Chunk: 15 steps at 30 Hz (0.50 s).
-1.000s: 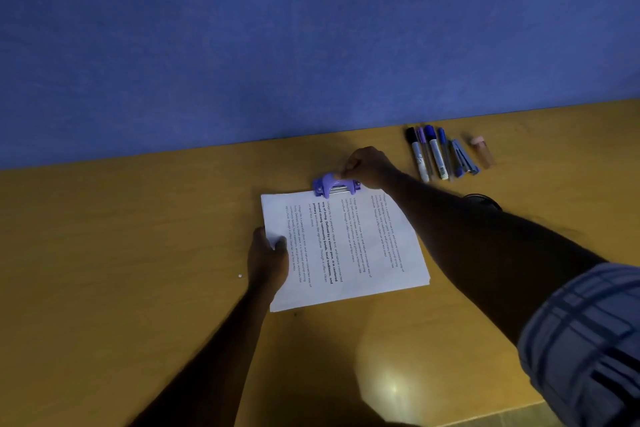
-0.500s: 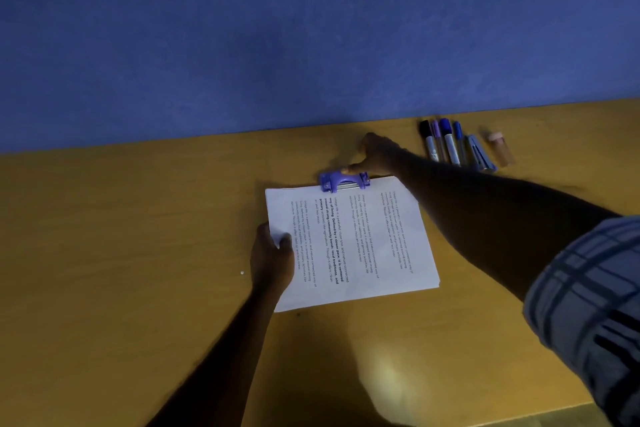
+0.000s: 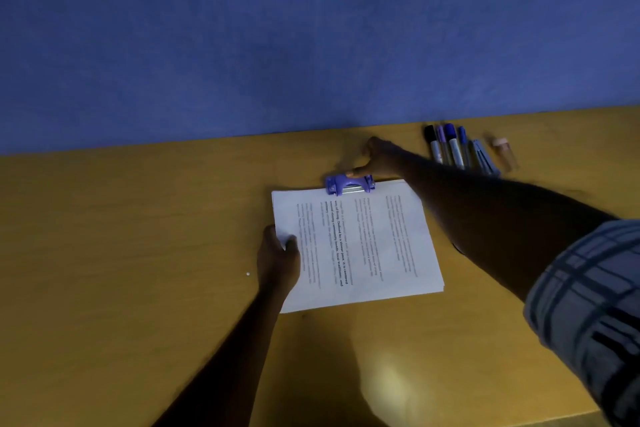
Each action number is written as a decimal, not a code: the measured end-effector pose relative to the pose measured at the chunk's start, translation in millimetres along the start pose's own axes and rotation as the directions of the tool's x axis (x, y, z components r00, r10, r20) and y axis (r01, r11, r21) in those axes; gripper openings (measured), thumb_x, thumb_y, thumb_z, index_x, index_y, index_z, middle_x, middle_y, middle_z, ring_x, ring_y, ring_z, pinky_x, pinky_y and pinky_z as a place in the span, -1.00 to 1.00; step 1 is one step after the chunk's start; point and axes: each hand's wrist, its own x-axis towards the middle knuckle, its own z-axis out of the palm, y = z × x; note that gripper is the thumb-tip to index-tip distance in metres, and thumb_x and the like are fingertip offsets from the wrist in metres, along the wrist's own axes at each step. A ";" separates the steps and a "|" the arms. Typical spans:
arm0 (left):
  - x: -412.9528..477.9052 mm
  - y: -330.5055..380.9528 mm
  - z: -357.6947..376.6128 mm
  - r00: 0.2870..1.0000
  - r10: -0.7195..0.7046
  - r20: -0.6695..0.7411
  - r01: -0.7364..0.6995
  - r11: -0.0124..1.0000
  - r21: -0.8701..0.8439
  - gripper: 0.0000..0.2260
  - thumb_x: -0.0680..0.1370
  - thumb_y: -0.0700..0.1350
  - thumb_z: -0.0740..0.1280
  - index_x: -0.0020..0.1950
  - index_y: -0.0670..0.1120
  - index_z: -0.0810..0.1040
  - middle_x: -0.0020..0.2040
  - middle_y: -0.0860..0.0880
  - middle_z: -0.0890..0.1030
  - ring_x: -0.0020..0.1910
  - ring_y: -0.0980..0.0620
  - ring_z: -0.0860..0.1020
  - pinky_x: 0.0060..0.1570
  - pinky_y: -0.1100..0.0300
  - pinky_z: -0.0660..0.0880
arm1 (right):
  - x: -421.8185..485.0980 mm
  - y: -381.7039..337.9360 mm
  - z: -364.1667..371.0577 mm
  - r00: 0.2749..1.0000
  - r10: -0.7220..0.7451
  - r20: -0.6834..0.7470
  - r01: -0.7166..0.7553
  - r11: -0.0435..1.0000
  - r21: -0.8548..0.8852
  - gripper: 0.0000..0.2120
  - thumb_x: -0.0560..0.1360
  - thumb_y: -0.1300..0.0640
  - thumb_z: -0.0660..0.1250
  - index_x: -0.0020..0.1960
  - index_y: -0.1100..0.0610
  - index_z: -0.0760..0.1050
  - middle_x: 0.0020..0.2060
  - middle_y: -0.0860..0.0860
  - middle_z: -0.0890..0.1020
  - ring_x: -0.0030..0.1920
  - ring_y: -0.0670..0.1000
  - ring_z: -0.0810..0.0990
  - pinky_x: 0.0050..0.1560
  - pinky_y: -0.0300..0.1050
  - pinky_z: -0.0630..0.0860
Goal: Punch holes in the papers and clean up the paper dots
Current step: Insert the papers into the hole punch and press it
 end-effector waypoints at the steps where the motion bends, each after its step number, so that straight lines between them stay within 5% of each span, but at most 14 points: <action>1: -1.2 2.1 -1.9 1.000 0.006 -0.001 -0.006 1.000 -0.006 -0.73 0.59 -0.17 0.26 0.28 -0.17 0.39 0.19 -0.17 0.56 0.06 -0.08 0.53 0.06 0.03 0.51 | -3.2 -2.1 -3.6 1.000 0.013 0.011 -0.013 1.000 -0.024 0.01 0.26 -0.28 0.54 0.50 0.17 0.22 0.45 0.19 0.36 0.41 0.23 0.36 0.35 0.10 0.37; 4: -1.8 7.8 -3.1 1.000 0.003 0.008 -0.003 1.000 -0.019 -0.71 0.59 -0.18 0.26 0.31 -0.19 0.38 0.22 -0.18 0.55 0.03 -0.02 0.50 -0.04 0.11 0.44 | -10.6 1.3 -16.8 0.996 0.003 0.085 -0.007 0.999 0.054 -0.02 0.27 -0.27 0.53 0.51 0.13 0.24 0.47 0.10 0.36 0.42 0.14 0.38 0.21 -0.07 0.36; 7: -2.0 10.6 -2.9 1.000 -0.010 0.019 0.010 1.000 -0.015 -0.69 0.60 -0.17 0.25 0.34 -0.18 0.36 0.23 -0.18 0.54 0.07 -0.07 0.53 -0.08 0.14 0.42 | -20.9 7.6 -23.0 0.998 -0.016 0.055 0.001 0.964 0.264 -0.09 0.28 -0.26 0.53 0.48 0.12 0.29 0.46 0.07 0.38 0.41 0.13 0.39 0.32 -0.03 0.38; 10: -1.8 8.8 -3.7 1.000 -0.011 0.017 0.011 1.000 -0.003 -0.69 0.61 -0.17 0.26 0.33 -0.19 0.36 0.22 -0.20 0.54 0.04 -0.06 0.53 -0.10 0.14 0.42 | -35.3 0.0 -14.9 0.987 0.031 -0.158 0.053 0.865 0.499 -0.18 0.32 -0.27 0.49 0.40 0.18 0.39 0.32 0.07 0.49 0.29 0.11 0.50 0.27 -0.01 0.45; 13: 0.8 7.0 -5.8 0.999 -0.004 0.034 0.005 1.000 -0.008 -0.69 0.60 -0.17 0.26 0.32 -0.19 0.36 0.23 -0.19 0.54 0.01 -0.04 0.52 -0.12 0.14 0.43 | -59.4 4.8 5.4 0.904 0.063 -0.424 0.140 0.892 0.430 -0.43 0.47 -0.11 0.42 0.34 0.20 0.44 0.28 0.11 0.55 0.24 0.11 0.53 0.19 -0.09 0.42; 15: 2.5 4.3 -8.0 0.998 0.020 0.055 -0.020 1.000 0.006 -0.71 0.60 -0.18 0.27 0.31 -0.18 0.37 0.21 -0.18 0.55 -0.05 0.03 0.49 -0.19 0.22 0.43 | -82.3 15.2 25.0 0.875 0.064 -0.479 0.167 0.890 0.424 -0.53 0.50 -0.02 0.41 0.31 0.19 0.46 0.25 0.13 0.57 0.23 0.12 0.54 0.17 -0.11 0.41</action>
